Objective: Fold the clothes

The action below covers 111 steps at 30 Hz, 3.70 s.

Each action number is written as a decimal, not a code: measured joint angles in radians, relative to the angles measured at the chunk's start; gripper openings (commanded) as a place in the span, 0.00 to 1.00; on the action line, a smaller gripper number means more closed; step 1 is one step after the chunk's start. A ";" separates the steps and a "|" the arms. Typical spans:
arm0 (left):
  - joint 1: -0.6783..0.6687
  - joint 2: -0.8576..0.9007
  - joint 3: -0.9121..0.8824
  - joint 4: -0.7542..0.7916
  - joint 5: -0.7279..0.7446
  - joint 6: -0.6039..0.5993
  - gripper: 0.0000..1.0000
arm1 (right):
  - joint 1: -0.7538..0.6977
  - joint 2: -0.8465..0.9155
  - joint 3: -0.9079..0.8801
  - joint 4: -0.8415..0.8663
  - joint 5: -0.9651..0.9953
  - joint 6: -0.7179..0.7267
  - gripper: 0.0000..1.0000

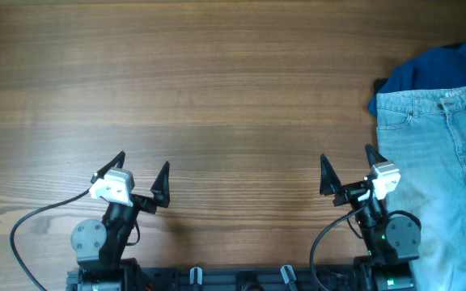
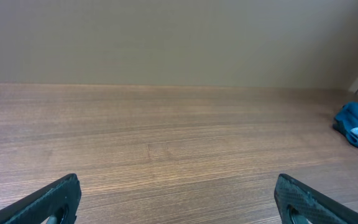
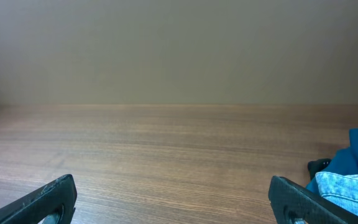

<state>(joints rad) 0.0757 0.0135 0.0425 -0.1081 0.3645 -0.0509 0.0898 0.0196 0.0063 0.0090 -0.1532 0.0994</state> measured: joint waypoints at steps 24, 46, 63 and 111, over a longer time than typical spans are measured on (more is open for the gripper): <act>0.000 -0.001 -0.002 0.000 0.023 0.000 1.00 | 0.000 0.007 0.085 -0.294 -0.074 0.057 1.00; 0.000 0.117 0.274 -0.254 0.105 -0.272 1.00 | 0.000 0.141 0.180 -0.248 -0.281 0.192 1.00; 0.001 1.067 1.150 -0.958 -0.084 -0.270 1.00 | -0.033 1.423 1.390 -1.003 -0.053 -0.027 0.99; 0.001 1.098 1.154 -0.996 -0.083 -0.261 1.00 | 0.076 1.395 1.463 -0.748 -0.139 0.175 0.04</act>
<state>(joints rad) 0.0769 1.1114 1.1961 -1.1046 0.2817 -0.3122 0.1654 1.4151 1.4689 -0.7387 -0.2924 0.2741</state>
